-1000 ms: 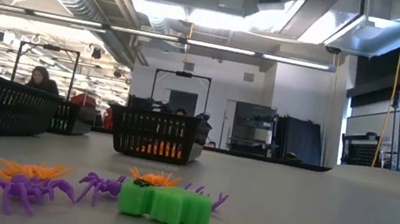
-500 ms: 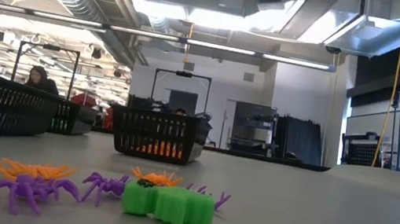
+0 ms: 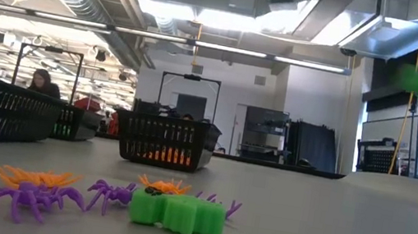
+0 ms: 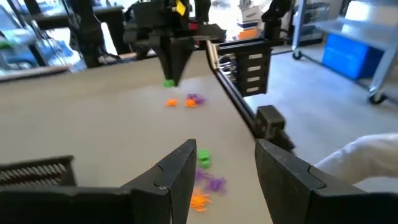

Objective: Sort Halloween decoration
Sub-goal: Put the green alien toy into the top left black basket

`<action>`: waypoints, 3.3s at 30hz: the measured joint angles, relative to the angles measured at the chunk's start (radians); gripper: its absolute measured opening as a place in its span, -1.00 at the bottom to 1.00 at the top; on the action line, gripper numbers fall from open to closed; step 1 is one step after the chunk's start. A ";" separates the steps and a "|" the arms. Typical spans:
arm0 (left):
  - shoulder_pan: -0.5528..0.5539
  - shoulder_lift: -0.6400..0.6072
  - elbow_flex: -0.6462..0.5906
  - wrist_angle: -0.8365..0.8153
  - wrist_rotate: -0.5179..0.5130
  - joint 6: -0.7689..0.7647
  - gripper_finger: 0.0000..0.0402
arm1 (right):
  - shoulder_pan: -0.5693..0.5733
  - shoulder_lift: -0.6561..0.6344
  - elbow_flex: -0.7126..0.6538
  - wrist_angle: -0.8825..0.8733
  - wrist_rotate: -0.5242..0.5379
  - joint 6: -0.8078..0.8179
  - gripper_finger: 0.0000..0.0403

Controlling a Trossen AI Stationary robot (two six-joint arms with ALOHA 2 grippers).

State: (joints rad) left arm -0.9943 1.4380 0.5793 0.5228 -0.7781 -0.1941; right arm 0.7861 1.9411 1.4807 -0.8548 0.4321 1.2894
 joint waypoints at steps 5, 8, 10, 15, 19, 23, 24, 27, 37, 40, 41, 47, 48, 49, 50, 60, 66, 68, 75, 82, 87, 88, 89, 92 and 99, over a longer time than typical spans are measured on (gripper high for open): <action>0.015 0.000 0.000 0.001 -0.041 0.153 -0.22 | -0.091 0.007 -0.024 0.361 -0.045 -0.220 -0.80; 0.041 0.000 0.000 -0.001 -0.041 0.231 -0.22 | -0.160 0.028 -0.030 0.557 -0.130 -0.345 -0.81; 0.064 0.000 0.000 -0.013 -0.023 0.278 -0.22 | -0.206 0.043 -0.031 0.670 -0.197 -0.417 -0.84; 0.106 0.000 0.000 -0.017 0.073 0.377 -0.22 | -0.314 0.094 -0.031 0.935 -0.380 -0.514 -0.87; 0.120 0.000 0.000 -0.016 0.109 0.438 -0.22 | -0.375 0.137 -0.031 1.074 -0.486 -0.517 -0.84; 0.135 0.000 0.000 -0.014 0.115 0.460 -0.22 | -0.409 0.178 -0.031 1.139 -0.540 -0.517 -0.83; 0.139 0.000 0.000 -0.016 0.115 0.460 -0.22 | -0.413 0.187 -0.031 1.151 -0.552 -0.517 -0.83; 0.153 0.000 0.000 -0.022 0.115 0.459 -0.22 | -0.417 0.208 -0.031 1.189 -0.567 -0.516 -0.83; 0.189 0.015 0.000 -0.069 0.219 0.385 -0.22 | -0.405 0.224 -0.031 1.213 -0.580 -0.516 -0.83; 0.189 0.040 0.001 -0.055 0.224 0.382 -0.22 | -0.405 0.225 -0.031 1.210 -0.580 -0.516 -0.83; 0.189 0.049 0.001 -0.052 0.229 0.380 -0.22 | -0.405 0.225 -0.031 1.209 -0.579 -0.516 -0.83; 0.188 0.102 0.000 -0.030 0.276 0.379 -0.22 | -0.407 0.225 -0.030 1.215 -0.571 -0.517 -0.83; 0.189 0.111 0.000 -0.022 0.276 0.378 -0.22 | -0.407 0.225 -0.030 1.212 -0.571 -0.516 -0.83; 0.189 0.119 0.000 -0.017 0.277 0.379 -0.22 | -0.407 0.225 -0.030 1.213 -0.568 -0.516 -0.83; 0.189 0.125 0.000 -0.010 0.276 0.379 -0.22 | -0.407 0.225 -0.030 1.214 -0.565 -0.516 -0.83; 0.189 0.130 0.000 0.025 0.265 0.387 -0.22 | -0.406 0.225 -0.030 1.187 -0.559 -0.512 -0.83; 0.188 0.129 0.000 0.079 0.264 0.411 -0.22 | -0.406 0.225 -0.030 1.163 -0.553 -0.501 -0.83; 0.188 0.129 0.000 0.084 0.264 0.414 -0.22 | -0.406 0.225 -0.030 1.162 -0.552 -0.501 -0.83; 0.189 0.129 0.000 0.080 0.264 0.415 -0.22 | -0.406 0.225 -0.030 1.165 -0.552 -0.500 -0.83; 0.189 0.129 0.000 0.073 0.261 0.416 -0.31 | -0.407 0.225 -0.030 1.165 -0.538 -0.500 -0.83; 0.189 0.129 0.000 0.069 0.259 0.416 -0.57 | -0.406 0.225 -0.030 1.164 -0.538 -0.500 -0.83; 0.189 0.129 0.000 0.069 0.258 0.417 -0.64 | -0.406 0.225 -0.030 1.164 -0.538 -0.500 -0.83; 0.189 0.129 0.000 0.069 0.258 0.417 -0.70 | -0.406 0.225 -0.030 1.164 -0.538 -0.500 -0.83; 0.189 0.128 0.000 0.069 0.258 0.416 -0.92 | -0.406 0.225 -0.030 1.163 -0.537 -0.500 -0.83; 0.189 0.128 0.000 0.069 0.258 0.416 -0.99 | -0.406 0.225 -0.030 1.157 -0.521 -0.451 -0.83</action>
State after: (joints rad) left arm -0.8051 1.5661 0.5793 0.5922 -0.5198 0.2218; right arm 0.3805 2.1662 1.4506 0.3023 -0.0890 0.8388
